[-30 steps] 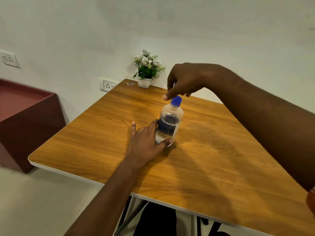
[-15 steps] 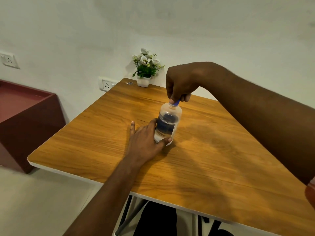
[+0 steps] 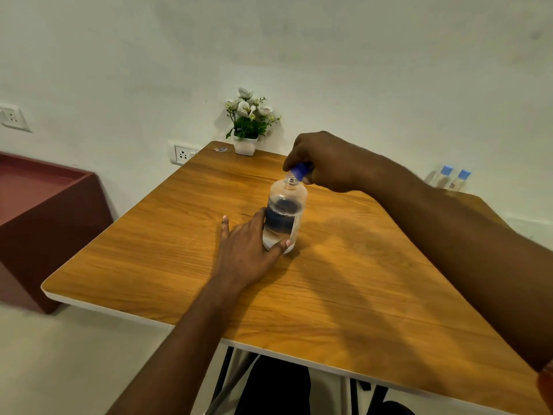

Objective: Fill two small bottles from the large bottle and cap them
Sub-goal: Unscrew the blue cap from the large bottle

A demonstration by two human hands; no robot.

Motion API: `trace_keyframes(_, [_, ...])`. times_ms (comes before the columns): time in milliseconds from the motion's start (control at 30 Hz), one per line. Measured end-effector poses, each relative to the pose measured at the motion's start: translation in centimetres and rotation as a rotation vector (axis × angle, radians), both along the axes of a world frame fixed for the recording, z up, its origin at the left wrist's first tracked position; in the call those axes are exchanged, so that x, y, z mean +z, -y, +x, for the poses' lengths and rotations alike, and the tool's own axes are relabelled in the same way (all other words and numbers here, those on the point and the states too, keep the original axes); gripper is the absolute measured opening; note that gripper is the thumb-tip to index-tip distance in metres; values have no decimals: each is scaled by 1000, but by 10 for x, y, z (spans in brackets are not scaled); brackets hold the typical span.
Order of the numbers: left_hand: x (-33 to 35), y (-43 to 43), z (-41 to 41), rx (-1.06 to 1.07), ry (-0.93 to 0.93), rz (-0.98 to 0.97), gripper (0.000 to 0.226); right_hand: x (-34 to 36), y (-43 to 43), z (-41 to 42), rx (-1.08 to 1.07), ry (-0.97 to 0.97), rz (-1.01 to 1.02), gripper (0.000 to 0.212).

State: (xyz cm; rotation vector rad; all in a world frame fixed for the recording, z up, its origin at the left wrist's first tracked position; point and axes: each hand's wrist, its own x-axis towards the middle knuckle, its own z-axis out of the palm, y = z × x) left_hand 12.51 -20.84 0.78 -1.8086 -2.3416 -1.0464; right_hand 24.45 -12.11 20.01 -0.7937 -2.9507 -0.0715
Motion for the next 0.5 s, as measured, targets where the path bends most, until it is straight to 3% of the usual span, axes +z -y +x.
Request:
trace_keyframes(300, [0, -6, -4, 55, 14, -9, 80, -86, -7, 36, -276, -865, -476, 35])
trace_keyframes(500, [2, -7, -3, 102, 3, -21, 76, -143, -2, 44, -480, -935, -627, 43])
